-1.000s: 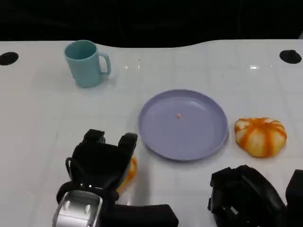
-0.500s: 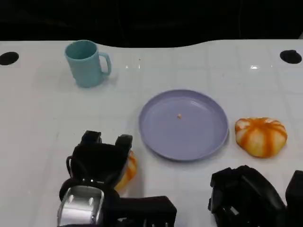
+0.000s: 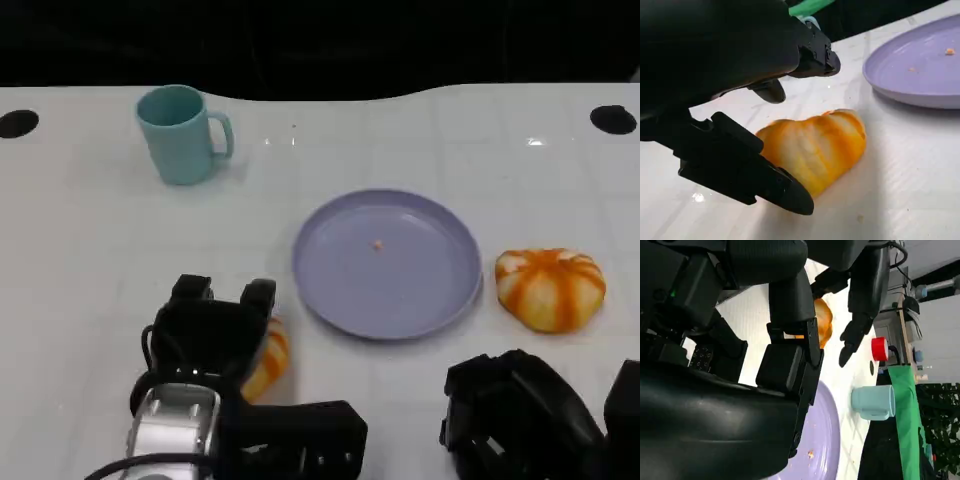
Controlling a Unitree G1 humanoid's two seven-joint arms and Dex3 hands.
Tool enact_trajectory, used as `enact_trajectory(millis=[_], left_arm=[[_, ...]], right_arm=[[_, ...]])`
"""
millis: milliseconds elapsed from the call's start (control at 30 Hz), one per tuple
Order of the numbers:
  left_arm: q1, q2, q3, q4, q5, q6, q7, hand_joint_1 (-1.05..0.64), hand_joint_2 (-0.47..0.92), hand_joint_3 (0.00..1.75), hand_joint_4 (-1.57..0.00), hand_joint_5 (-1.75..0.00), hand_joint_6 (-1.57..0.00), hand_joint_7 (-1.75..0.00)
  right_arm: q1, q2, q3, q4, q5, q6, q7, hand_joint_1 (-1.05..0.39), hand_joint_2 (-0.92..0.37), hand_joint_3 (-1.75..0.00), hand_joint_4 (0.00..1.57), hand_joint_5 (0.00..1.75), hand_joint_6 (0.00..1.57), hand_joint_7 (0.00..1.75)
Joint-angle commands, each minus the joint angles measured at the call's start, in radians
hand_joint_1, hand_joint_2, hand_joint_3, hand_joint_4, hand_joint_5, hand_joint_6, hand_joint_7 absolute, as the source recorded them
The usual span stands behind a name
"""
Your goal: Grasp the bread from the table and place it into the plate.
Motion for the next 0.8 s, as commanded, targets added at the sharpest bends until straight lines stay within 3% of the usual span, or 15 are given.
enact_trajectory(millis=[33, 133, 367, 667, 800], left_arm=[[-0.038, 0.027, -0.005, 0.046, -0.031, 0.01, -0.002, -0.52, 0.75, 0.02, -0.08, -0.83, -0.28, -0.06], [-0.051, 0.035, -0.014, 0.082, -0.052, 0.006, 0.019, -0.55, 0.76, 0.02, -0.14, -0.86, -0.34, -0.08], [-0.07, 0.043, -0.032, 0.158, -0.095, 0.001, 0.084, -0.46, 0.76, 0.01, -0.42, -1.23, -0.5, -0.08], [-0.098, 0.055, -0.058, 0.286, -0.161, -0.033, 0.216, -0.38, 0.76, 0.01, -0.58, -1.4, -0.63, -0.08], [-0.1, 0.067, -0.064, 0.346, -0.198, -0.089, 0.336, -0.32, 0.75, 0.01, -0.71, -1.55, -0.81, -0.14]], right_arm=[[0.007, -0.011, -0.004, -0.002, 0.0, -0.009, 0.001, -1.05, -0.02, -1.37, 1.56, 1.29, 1.57, 1.0], [0.008, -0.011, -0.004, -0.003, 0.0, -0.007, 0.0, -1.05, -0.02, -1.38, 1.55, 1.29, 1.57, 1.0], [0.007, -0.01, -0.005, -0.003, 0.003, -0.006, 0.001, -1.05, -0.02, -1.37, 1.56, 1.28, 1.57, 1.0], [0.006, -0.014, -0.006, -0.003, 0.002, -0.004, 0.003, -1.05, -0.02, -1.37, 1.56, 1.28, 1.57, 0.99], [0.007, -0.014, -0.008, -0.001, 0.011, 0.0, 0.01, -1.05, -0.03, -1.36, 1.55, 1.28, 1.57, 0.97]])
